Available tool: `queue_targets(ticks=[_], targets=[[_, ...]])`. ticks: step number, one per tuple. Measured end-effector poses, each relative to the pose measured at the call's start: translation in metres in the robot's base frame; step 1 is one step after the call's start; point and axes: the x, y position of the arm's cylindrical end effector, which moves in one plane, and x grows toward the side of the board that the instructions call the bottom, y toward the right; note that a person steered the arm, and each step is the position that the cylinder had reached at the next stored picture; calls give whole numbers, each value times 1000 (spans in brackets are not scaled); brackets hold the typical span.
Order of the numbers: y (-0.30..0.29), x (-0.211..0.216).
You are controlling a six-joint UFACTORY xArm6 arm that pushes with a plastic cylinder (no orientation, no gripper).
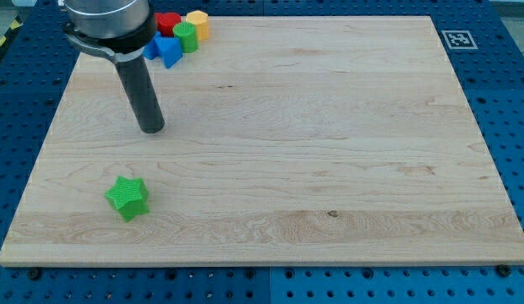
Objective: Move your arm to the left of the green star
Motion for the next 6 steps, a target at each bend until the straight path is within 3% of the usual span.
queue_targets(ticks=[4, 6], targets=[[-33, -3], [-86, 8]])
